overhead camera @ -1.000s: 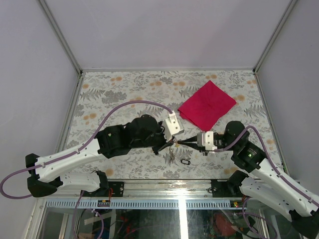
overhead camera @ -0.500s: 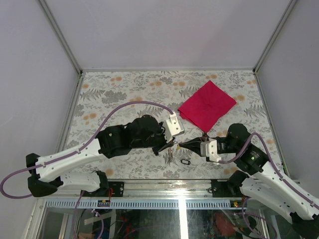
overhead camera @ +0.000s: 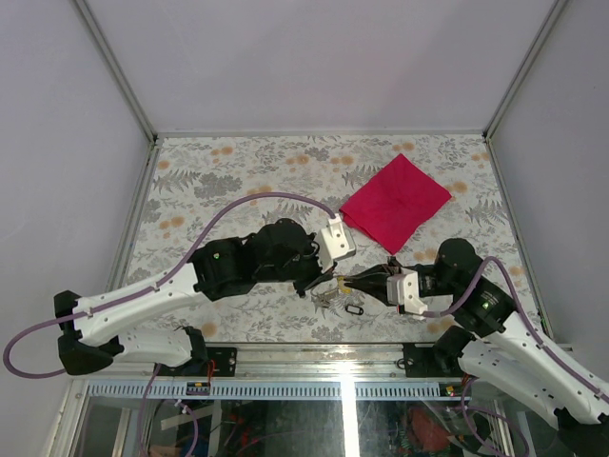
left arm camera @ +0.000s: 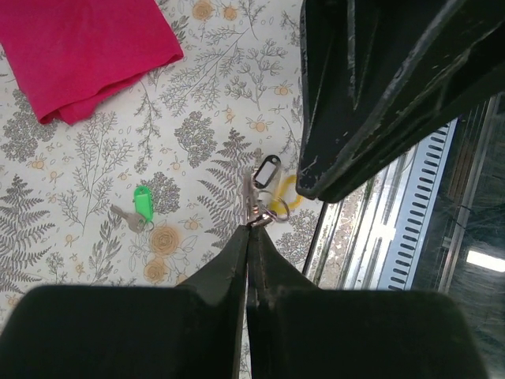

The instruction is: Put the keys on the keyring

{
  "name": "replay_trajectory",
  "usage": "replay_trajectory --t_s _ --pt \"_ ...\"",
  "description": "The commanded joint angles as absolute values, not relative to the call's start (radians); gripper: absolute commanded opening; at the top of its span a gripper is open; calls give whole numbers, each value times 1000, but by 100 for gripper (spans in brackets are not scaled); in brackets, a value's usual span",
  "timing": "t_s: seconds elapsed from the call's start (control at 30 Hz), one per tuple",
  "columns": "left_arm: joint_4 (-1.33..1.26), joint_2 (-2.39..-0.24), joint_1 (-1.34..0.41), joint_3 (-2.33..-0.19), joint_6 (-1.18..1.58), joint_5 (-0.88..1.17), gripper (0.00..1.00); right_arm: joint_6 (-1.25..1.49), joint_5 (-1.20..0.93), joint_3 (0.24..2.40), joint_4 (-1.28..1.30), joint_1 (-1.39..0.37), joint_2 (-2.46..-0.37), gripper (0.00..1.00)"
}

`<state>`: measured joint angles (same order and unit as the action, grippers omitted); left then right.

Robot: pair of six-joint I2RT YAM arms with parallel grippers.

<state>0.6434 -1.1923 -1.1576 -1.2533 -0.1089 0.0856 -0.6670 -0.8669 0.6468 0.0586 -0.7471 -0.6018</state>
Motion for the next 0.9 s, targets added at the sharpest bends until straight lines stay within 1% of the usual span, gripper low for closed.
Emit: replay_trajectory --t_s 0.0,0.07,0.1,0.33,0.47,0.53,0.63,0.67,0.7,0.8,0.87 --pt "618 -1187 -1147 -1292 -131 64 0 -596 -856 678 26 -750 -584 21" --pt "618 -1183 -1147 -1290 -137 62 0 -556 -819 680 35 -749 -574 28" --pt "617 -1182 -1146 -1289 -139 59 0 -539 -801 676 35 -750 -567 29" --pt "616 -1182 -1146 -1288 -148 45 0 -328 -665 674 9 -750 -563 32" --pt "593 -1167 -1145 -1254 -129 23 0 -190 -462 724 90 -749 -590 35" --pt "549 -1139 -1138 -1208 -96 -4 0 -90 -370 722 112 -750 -595 38" --pt "483 -1107 -1094 -1145 -26 14 0 32 -260 727 186 -750 -608 42" --pt "460 -1096 -1074 -1123 2 27 3 78 -229 727 208 -750 -614 44" --pt "435 -1087 -1055 -1098 30 36 8 124 -202 725 227 -750 -622 45" --pt "335 -1049 -1005 -984 133 65 18 267 -138 697 259 -750 -650 48" --pt "263 -1024 -983 -909 213 67 23 343 -128 659 253 -750 -665 48"
